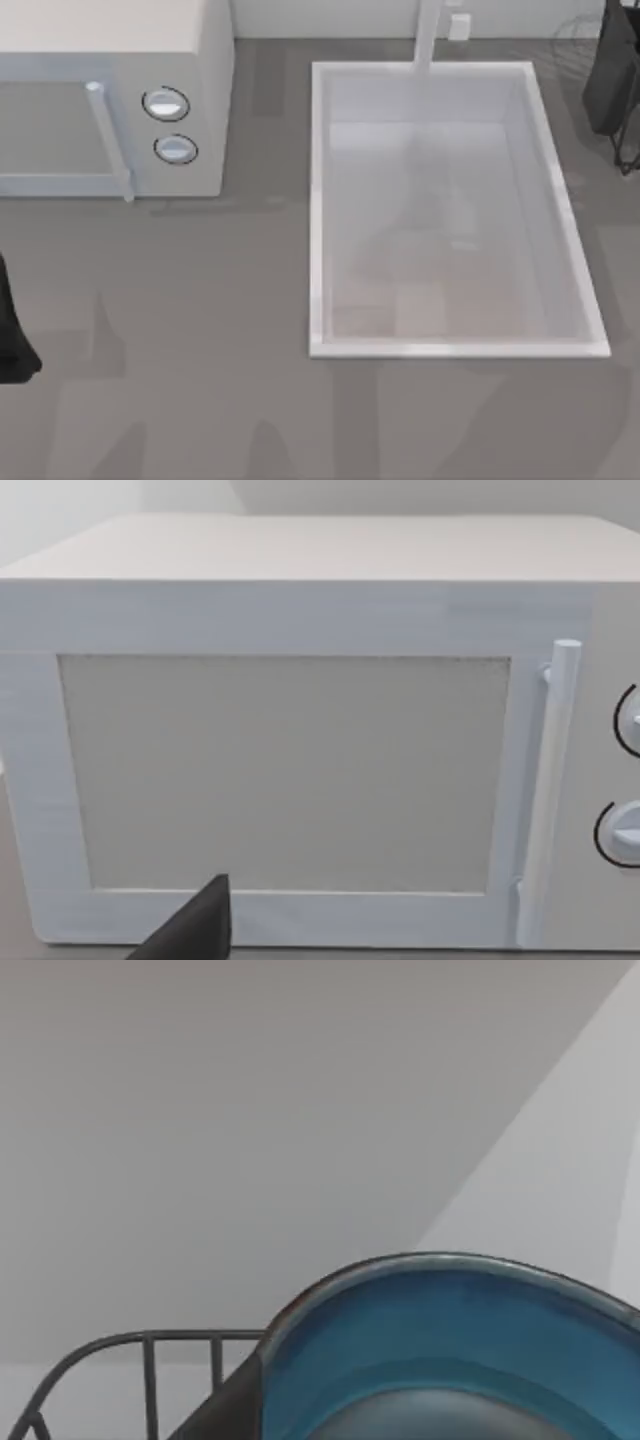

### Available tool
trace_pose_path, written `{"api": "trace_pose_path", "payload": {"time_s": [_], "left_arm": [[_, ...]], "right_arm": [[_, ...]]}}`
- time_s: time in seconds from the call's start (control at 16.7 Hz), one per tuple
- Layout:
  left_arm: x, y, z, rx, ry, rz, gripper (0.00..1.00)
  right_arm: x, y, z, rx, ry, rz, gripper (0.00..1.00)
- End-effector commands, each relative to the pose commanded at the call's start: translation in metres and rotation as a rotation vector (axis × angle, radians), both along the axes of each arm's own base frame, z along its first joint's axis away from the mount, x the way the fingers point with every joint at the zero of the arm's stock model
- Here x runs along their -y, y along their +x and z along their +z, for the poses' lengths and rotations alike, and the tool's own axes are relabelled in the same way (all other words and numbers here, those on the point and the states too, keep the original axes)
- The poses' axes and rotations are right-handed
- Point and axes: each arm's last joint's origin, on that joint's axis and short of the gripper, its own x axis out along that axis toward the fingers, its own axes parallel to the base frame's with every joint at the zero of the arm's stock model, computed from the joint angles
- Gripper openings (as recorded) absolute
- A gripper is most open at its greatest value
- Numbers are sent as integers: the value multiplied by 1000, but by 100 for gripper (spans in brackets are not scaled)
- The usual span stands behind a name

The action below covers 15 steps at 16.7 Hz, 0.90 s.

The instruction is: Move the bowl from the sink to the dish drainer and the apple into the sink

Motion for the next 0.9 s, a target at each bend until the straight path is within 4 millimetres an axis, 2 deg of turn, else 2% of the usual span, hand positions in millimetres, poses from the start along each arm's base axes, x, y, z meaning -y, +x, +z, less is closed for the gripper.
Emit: {"api": "trace_pose_path", "payload": {"time_s": [0.36, 0.54, 0.72, 0.9], "left_arm": [[0, 0, 0, 0, 0, 0, 100], [0, 0, 0, 0, 0, 0, 100], [0, 0, 0, 0, 0, 0, 100], [0, 0, 0, 0, 0, 0, 100]], "right_arm": [[1, 0, 0, 0, 0, -2, 100], [-8, -10, 10, 5, 1, 5, 100], [-25, -38, 31, 11, -1, 9, 100], [-46, -82, 49, 13, -5, 6, 100]]}}
